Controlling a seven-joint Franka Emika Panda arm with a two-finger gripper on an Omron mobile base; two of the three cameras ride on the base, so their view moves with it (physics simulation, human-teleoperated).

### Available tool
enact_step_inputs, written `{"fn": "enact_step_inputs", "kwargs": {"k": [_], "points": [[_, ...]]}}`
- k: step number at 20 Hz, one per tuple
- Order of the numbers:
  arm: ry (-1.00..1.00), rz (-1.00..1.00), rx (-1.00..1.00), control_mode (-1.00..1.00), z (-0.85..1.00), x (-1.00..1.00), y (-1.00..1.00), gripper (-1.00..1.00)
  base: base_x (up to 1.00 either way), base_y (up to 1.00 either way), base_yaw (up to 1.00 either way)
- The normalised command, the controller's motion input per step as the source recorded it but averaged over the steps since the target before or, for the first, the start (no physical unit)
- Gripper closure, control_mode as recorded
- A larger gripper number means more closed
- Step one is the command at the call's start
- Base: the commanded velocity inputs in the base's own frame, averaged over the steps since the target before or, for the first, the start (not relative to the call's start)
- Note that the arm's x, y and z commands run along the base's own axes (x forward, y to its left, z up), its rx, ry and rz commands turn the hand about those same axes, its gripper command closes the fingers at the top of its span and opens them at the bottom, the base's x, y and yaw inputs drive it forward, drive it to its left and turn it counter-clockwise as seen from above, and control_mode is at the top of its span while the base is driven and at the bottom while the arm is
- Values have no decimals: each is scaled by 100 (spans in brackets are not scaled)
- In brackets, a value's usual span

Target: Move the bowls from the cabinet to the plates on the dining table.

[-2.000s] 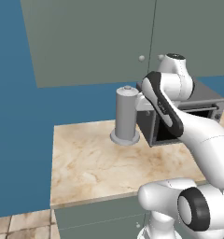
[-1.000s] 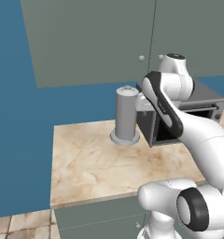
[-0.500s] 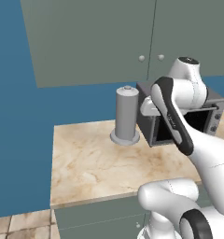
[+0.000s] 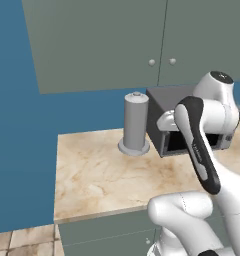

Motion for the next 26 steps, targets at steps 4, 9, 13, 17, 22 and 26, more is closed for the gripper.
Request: {"fn": "enact_step_inputs", "kwargs": {"k": [4, 9, 13, 17, 22, 26], "points": [[-10, -1, 0, -100, 5, -2, 18, -100, 0, 0, 0], [-9, -1, 6, -100, 0, 0, 4, -100, 0, 0, 0], [-11, 0, 9, -100, 0, 0, 0, -100, 0, 0, 0], [-6, 0, 8, -100, 1, 0, 0, -100, 0, 0, 0], [-7, 0, 8, -100, 3, 0, 0, -100, 0, 0, 0], [-6, 0, 8, -100, 4, 0, 0, -100, 0, 0, 0]]}}
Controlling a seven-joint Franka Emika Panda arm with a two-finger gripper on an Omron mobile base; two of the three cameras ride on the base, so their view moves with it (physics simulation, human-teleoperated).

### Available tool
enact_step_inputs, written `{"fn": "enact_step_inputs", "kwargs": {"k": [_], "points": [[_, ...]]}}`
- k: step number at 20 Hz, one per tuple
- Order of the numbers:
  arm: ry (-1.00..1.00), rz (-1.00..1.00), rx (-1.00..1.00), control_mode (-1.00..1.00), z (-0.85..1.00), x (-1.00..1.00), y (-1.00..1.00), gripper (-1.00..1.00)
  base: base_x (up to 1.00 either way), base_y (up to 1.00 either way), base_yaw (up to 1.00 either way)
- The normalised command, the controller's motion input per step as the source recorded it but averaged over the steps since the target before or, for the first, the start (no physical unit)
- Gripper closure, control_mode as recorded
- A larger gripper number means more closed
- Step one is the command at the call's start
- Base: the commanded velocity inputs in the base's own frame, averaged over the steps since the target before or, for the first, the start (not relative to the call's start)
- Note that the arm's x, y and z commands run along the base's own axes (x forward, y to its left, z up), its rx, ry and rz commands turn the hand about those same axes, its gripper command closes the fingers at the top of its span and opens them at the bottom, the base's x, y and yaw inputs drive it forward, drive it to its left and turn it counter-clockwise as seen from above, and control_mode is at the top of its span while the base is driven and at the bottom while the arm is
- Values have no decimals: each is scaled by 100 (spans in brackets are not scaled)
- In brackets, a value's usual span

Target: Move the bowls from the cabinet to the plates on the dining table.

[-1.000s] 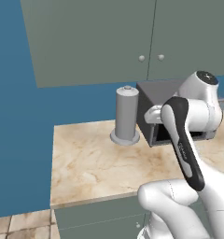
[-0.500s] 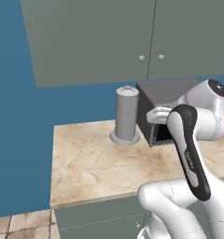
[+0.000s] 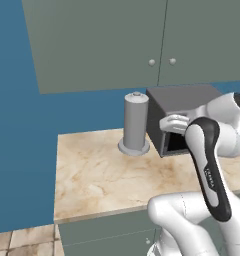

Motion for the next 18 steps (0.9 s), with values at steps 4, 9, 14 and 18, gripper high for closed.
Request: {"fn": "enact_step_inputs", "kwargs": {"k": [4, 9, 14, 18], "points": [[-5, 0, 3, -100, 4, -1, 3, -100, 0, 0, 0], [-1, -1, -8, -100, 50, 0, 47, -100, 0, 0, 0], [0, 0, -9, -100, 52, -1, 12, -100, 0, 0, 0], [3, 0, -9, -100, 22, -6, 0, -100, 0, 0, 0]]}}
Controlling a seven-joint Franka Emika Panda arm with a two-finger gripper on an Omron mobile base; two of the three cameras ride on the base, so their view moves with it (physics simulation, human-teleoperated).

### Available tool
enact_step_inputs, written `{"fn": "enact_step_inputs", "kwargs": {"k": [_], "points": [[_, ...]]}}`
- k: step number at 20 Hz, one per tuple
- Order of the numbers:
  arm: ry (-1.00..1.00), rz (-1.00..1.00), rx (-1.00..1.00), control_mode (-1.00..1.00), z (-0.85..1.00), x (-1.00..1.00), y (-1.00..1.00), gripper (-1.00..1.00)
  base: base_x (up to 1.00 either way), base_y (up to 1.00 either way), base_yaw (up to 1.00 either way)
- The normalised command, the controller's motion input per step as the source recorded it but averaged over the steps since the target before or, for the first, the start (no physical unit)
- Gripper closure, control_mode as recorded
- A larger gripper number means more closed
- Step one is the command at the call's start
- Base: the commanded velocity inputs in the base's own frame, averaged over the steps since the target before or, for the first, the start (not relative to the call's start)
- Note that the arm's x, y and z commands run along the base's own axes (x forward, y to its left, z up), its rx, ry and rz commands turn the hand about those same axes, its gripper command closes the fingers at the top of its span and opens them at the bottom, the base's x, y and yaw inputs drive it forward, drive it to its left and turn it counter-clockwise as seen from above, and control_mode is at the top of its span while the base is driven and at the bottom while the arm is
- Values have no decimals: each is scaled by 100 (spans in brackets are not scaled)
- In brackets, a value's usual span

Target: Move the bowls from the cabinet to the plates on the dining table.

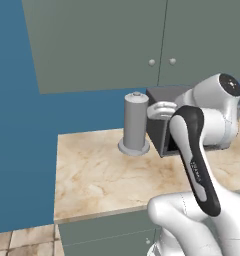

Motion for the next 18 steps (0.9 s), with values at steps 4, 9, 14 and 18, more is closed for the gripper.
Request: {"fn": "enact_step_inputs", "kwargs": {"k": [4, 9, 14, 18], "points": [[0, -2, -10, -100, 14, -8, 0, -100, 0, 0, 0], [-3, -4, -12, -100, 21, -1, 0, -100, 0, 0, 0], [-9, -7, -10, -100, 31, 0, 0, -100, 0, 0, 0], [-7, -5, -3, -100, 14, 0, 0, -100, 0, 0, 0]]}}
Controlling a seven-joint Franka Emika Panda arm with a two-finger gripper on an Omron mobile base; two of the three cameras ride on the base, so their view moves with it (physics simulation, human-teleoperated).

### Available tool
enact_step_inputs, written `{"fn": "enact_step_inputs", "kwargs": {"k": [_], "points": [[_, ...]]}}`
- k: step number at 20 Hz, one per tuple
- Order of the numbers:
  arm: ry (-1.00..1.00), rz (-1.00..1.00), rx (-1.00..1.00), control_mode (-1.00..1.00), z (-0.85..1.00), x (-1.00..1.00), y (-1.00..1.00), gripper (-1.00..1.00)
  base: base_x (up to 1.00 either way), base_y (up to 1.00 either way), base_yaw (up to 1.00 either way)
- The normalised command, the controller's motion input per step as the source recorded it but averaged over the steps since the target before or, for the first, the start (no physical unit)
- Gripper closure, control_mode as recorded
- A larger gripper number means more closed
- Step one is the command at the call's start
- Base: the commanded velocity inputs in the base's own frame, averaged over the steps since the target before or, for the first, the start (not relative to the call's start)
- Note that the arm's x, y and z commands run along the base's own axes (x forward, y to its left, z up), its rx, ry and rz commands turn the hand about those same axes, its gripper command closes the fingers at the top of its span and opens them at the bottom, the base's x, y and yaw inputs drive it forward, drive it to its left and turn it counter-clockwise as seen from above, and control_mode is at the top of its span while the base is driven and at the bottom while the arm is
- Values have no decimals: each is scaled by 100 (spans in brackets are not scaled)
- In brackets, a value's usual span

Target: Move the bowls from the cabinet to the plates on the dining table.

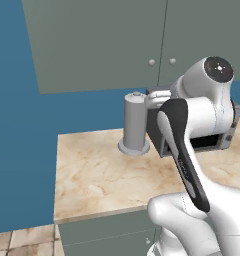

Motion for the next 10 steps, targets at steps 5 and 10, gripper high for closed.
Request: {"fn": "enact_step_inputs", "kwargs": {"k": [5, 10], "points": [[-3, -1, 6, -100, 0, 5, 0, -100, 0, 0, 0], [0, -3, 3, -100, 3, 23, 1, -100, 0, 0, 0]]}}
